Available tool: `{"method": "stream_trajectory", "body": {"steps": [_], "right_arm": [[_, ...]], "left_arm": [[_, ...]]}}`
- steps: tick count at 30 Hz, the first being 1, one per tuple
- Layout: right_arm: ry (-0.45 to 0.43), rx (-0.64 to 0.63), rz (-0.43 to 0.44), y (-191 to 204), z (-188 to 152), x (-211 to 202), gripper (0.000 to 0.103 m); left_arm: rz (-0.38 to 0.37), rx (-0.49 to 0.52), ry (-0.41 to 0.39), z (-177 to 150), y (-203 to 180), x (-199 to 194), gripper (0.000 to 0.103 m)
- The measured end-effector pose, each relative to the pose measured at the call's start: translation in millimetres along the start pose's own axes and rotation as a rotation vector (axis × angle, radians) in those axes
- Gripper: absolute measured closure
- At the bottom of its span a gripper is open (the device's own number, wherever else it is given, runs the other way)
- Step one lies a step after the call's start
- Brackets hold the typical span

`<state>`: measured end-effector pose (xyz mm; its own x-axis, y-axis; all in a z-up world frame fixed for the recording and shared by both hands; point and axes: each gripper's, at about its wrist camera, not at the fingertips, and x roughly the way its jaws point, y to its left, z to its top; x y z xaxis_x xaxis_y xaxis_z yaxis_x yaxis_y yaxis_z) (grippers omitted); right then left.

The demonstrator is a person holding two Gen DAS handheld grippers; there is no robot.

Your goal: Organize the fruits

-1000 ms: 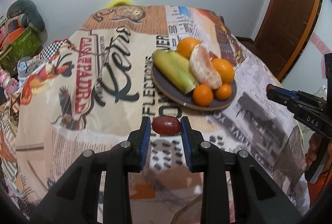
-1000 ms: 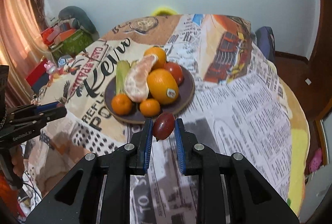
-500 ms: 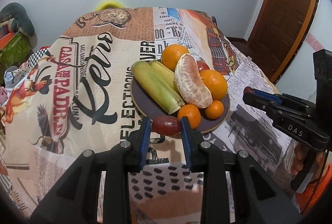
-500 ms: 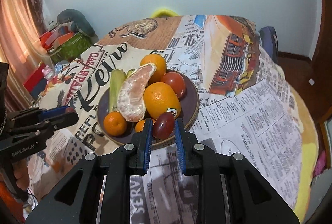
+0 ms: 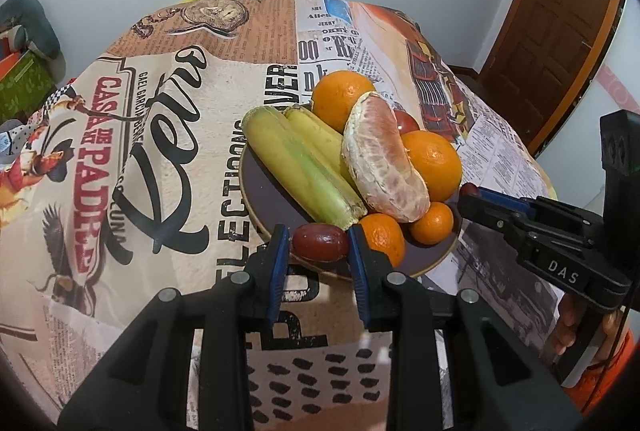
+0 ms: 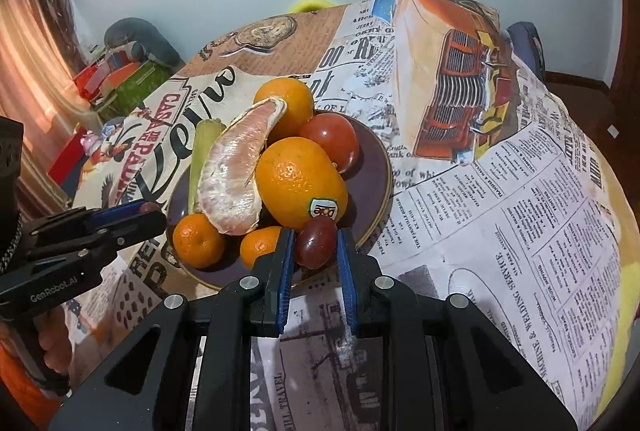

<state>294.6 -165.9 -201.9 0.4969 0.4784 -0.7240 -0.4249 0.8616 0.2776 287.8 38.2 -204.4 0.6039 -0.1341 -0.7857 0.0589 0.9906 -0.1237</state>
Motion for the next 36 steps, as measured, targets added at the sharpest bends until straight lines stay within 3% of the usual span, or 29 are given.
{"method": "stream_trajectory", "body": {"steps": [6,12,16,22,30,36], "right_arm": [[0.019,-0.015,-0.013,0.5,-2.6,6.9,0.083],[0.038,-0.011,-0.014,-1.3,-1.4,8.2,0.082],[0.041,-0.004,-0.018,-1.4,-1.0,5.4,0.071],[0.011,-0.01,-0.024,3.4,1.6,-12.1,0.071],[-0.12,-0.071,-0.026,30.4,12.9,-81.0,0.071],[-0.295,-0.111,-0.024,59.7,17.0,-159.1,0.071]], "left_arm": [[0.003,-0.002,0.011,-0.3,-0.6,7.1,0.072],[0.014,-0.018,0.008,0.2,2.8,4.5,0.057],[0.015,-0.017,-0.01,0.0,1.8,-5.3,0.056],[0.02,-0.021,-0.05,-0.4,1.2,-31.6,0.056],[0.017,-0.019,-0.186,3.9,-9.3,-105.7,0.056],[0.009,0.007,-0.349,-0.9,-28.8,-186.6,0.056]]}}
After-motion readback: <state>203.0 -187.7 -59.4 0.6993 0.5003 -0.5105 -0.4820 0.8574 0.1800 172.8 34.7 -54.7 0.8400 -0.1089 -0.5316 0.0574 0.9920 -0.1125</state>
